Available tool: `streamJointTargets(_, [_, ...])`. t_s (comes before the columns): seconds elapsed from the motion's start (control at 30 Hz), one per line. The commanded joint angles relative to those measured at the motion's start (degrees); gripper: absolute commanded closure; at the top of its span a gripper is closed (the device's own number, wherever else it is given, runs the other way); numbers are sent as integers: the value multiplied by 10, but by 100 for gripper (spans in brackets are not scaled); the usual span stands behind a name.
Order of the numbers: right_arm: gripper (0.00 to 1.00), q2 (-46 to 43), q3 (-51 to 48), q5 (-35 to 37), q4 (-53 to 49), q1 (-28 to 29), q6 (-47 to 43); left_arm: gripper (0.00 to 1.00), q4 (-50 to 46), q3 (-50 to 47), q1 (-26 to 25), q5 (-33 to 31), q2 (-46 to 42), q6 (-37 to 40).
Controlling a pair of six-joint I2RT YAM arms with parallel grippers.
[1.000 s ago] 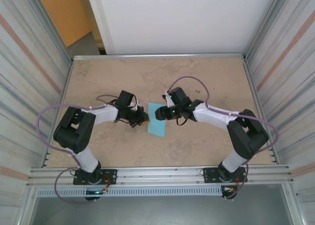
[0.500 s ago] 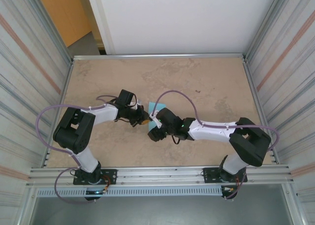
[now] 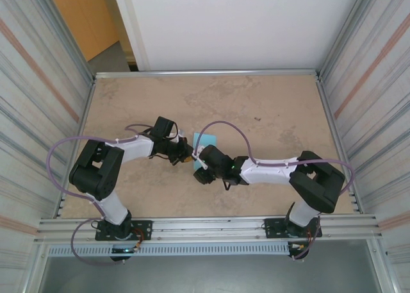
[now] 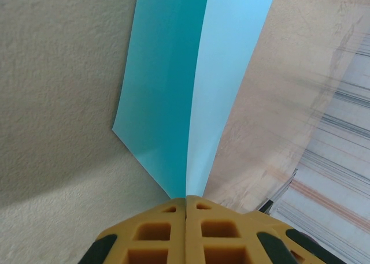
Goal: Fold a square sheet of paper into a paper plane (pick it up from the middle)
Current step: Third fold the triangle at the center of the table.
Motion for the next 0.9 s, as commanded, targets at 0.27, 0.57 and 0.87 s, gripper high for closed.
streamJointTargets(0.27, [58, -20, -3, -17, -2, -18, -14, 100, -12, 15, 4, 10, -6, 2])
streamJointTargets(0.57, [73, -4, 12, -51, -8, -25, -12, 100, -17, 14, 4, 8, -12, 3])
streamJointTargets(0.87, [90, -18, 7, -170, -13, -59, 1, 76, -48, 0, 42, -27, -57, 17])
